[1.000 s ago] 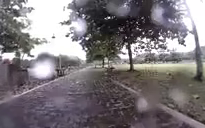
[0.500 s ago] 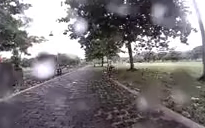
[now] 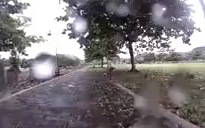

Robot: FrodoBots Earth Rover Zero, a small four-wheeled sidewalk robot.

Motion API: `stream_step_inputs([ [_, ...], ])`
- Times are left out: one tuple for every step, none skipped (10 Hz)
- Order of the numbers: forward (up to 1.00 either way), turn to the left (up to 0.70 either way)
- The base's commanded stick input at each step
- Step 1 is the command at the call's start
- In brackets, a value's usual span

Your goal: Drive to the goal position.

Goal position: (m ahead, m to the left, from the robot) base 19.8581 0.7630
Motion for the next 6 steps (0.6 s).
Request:
stream_step_inputs([
  [0.7,0.23],
  [0.7,0.0],
  [0.7,0.0],
  [0.7,0.0],
  [0.7,0.0],
  [0.7,0.0],
])
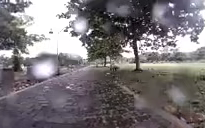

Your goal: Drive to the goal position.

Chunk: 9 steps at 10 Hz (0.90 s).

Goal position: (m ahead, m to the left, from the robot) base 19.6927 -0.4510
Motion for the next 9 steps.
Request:
stream_step_inputs([
  [0.7,0.0],
  [0.7,0.0],
  [0.7,0.0],
  [0.7,0.0],
  [0.7,0.0],
  [0.7,0.0],
  [0.7,0.0],
  [0.7,0.0],
  [0.7,0.0],
])
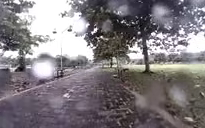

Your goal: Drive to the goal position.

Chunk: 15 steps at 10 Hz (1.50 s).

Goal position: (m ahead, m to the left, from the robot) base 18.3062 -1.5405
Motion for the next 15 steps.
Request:
stream_step_inputs([
  [0.7,0.0],
  [0.7,0.0],
  [0.7,0.0],
  [0.7,0.0],
  [0.7,0.0],
  [0.7,0.0],
  [0.7,0.0],
  [0.7,0.0],
  [0.7,0.0],
  [0.7,0.0],
  [0.7,0.0],
  [0.7,0.0],
  [0.7,0.0],
  [0.7,0.0],
  [0.7,0.0],
])
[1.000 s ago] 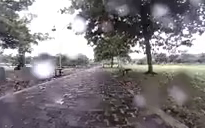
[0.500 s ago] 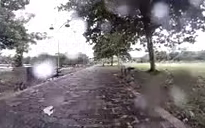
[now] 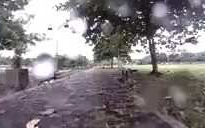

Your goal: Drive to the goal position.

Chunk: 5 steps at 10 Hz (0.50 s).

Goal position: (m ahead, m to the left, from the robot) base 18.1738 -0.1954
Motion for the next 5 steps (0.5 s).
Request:
stream_step_inputs([
  [0.7,0.0],
  [0.7,0.0],
  [0.7,0.0],
  [0.7,0.0],
  [0.7,0.0],
])
